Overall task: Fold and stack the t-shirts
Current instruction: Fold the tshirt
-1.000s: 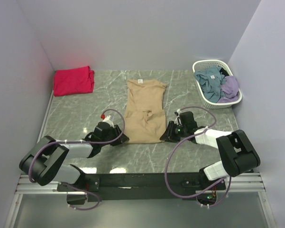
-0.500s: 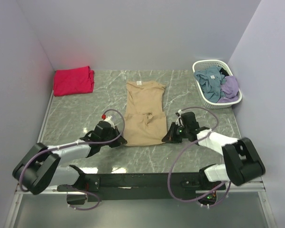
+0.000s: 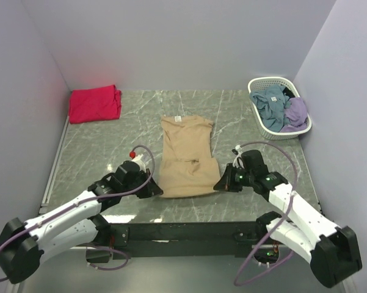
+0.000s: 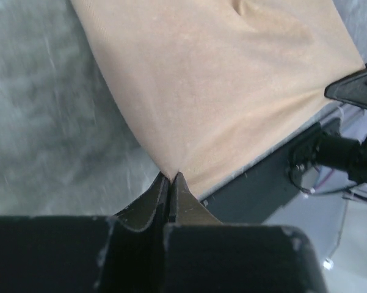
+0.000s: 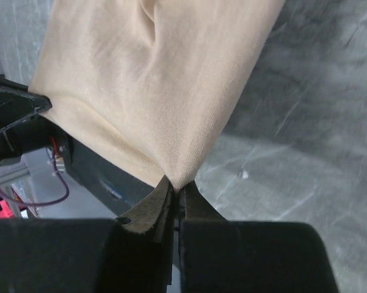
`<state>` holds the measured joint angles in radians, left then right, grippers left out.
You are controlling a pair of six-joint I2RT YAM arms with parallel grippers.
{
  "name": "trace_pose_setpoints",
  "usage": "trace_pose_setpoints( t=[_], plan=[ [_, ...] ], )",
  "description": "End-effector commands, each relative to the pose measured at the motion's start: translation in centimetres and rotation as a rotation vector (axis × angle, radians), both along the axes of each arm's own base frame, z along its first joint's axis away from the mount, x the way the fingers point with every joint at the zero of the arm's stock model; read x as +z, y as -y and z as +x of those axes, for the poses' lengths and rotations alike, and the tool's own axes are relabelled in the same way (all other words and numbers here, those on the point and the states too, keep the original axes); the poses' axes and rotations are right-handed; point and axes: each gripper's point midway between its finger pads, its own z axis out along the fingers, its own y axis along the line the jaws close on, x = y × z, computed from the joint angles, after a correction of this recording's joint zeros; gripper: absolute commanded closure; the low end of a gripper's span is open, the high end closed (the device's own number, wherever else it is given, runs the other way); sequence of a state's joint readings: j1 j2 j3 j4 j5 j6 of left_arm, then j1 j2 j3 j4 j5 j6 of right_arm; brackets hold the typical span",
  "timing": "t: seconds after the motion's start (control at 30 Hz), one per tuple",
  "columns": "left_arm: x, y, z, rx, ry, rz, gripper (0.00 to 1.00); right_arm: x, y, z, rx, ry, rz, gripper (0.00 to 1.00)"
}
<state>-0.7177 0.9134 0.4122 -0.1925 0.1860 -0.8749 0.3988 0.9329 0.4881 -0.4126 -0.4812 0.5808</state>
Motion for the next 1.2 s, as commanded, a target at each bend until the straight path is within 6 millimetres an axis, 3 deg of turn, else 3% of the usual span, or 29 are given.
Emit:
trace_pose_setpoints(
  t=[0.0, 0.07, 0.1, 0.17, 0.2, 0.3, 0.43, 0.47, 0.5, 0.53, 0.57, 0.6, 0.63, 0.67, 0.73, 0.77, 0.83, 0.87, 0.93, 0.97, 1.0, 1.07, 1.1, 1.13, 1.17],
  plan=[
    [3.2, -1.0, -1.0, 0.046, -0.013, 0.008, 0.99, 2.6, 0.7, -1.0, -0.002, 0.036, -0.01, 1.0],
    [4.9, -1.5, -0.2, 0.074, 0.038, 0.018, 0.99, 4.3, 0.8, -0.2, -0.023, 0.086, -0.012, 1.0],
    [7.1, -1.4, 0.5, 0.087, 0.078, 0.001, 0.99, 4.7, 0.9, 0.0, -0.025, 0.096, -0.019, 1.0],
    [7.9, -1.6, 1.4, 0.104, 0.106, 0.038, 0.99, 6.2, 0.8, 1.1, -0.037, 0.142, -0.018, 1.0],
    [9.5, -1.3, 2.0, 0.109, 0.136, 0.024, 0.98, 6.3, 0.8, 1.6, -0.037, 0.144, -0.029, 1.0],
    [10.7, -0.5, 3.5, 0.104, 0.181, 0.034, 0.98, 7.7, 0.6, 3.6, -0.043, 0.193, -0.052, 1.0],
    [10.4, 0.2, 7.0, 0.142, 0.227, 0.113, 0.96, 10.1, 0.3, 7.4, -0.055, 0.289, -0.101, 1.0],
    [11.1, 0.6, 7.9, 0.146, 0.243, 0.109, 0.96, 9.4, 0.2, 8.3, -0.05, 0.269, -0.131, 1.0],
    [10.3, 0.7, 9.1, 0.154, 0.23, 0.131, 0.96, 9.4, 0.1, 9.1, -0.051, 0.271, -0.145, 1.0],
    [10.3, 0.8, 9.8, 0.153, 0.234, 0.134, 0.97, 10.5, -0.1, 10.2, -0.045, 0.298, -0.15, 1.0],
    [11.1, 1.1, 11.0, 0.164, 0.256, 0.111, 0.97, 9.7, -0.4, 11.2, -0.039, 0.278, -0.164, 1.0],
    [10.5, 0.9, 12.2, 0.174, 0.245, 0.115, 0.97, 9.4, -0.4, 11.9, -0.045, 0.273, -0.177, 1.0],
    [10.5, 0.8, 13.0, 0.179, 0.249, 0.113, 0.97, 10.1, -0.7, 12.9, -0.042, 0.288, -0.174, 1.0],
    [11.4, 0.8, 14.4, 0.197, 0.275, 0.093, 0.97, 9.0, -1.0, 13.8, -0.034, 0.259, -0.183, 1.0],
    [10.6, 0.3, 16.5, 0.209, 0.268, 0.115, 0.97, 9.4, -1.4, 15.3, -0.027, 0.259, -0.171, 1.0],
    [11.9, 0.5, 17.6, 0.213, 0.294, 0.107, 0.97, 8.1, -1.7, 16.1, -0.013, 0.225, -0.176, 1.0],
    [11.0, 0.3, 19.6, 0.205, 0.288, 0.142, 0.97, 8.2, -2.1, 17.5, -0.007, 0.222, -0.165, 1.0],
    [12.2, 0.5, 20.9, 0.209, 0.314, 0.133, 0.97, 6.9, -2.3, 18.2, 0.002, 0.19, -0.169, 1.0],
    [11.1, 0.5, 22.7, 0.189, 0.294, 0.149, 0.98, 7.1, -2.6, 19.6, 0.005, 0.192, -0.158, 1.0],
    [12.0, 0.6, 23.9, 0.194, 0.315, 0.142, 0.99, 5.9, -2.5, 20.2, 0.007, 0.159, -0.166, 1.0],
    [10.8, 0.5, 24.9, 0.194, 0.294, 0.154, 0.99, 5.7, -2.6, 20.7, 0.007, 0.154, -0.165, 1.0],
    [11.3, 0.9, 26.3, 0.178, 0.307, 0.133, 0.99, 5.3, -2.6, 22.2, 0.0, 0.147, -0.157, 1.0],
    [10.2, 0.8, 27.0, 0.18, 0.286, 0.142, 0.99, 5.3, -2.7, 22.7, 0.001, 0.144, -0.152, 1.0],
    [9.9, 0.8, 27.5, 0.177, 0.279, 0.142, 0.99, 5.8, -2.9, 23.6, -0.004, 0.157, -0.143, 1.0],
    [10.2, 1.1, 28.0, 0.167, 0.282, 0.127, 0.99, 4.9, -2.8, 24.2, -0.005, 0.134, -0.137, 1.0]
  ],
)
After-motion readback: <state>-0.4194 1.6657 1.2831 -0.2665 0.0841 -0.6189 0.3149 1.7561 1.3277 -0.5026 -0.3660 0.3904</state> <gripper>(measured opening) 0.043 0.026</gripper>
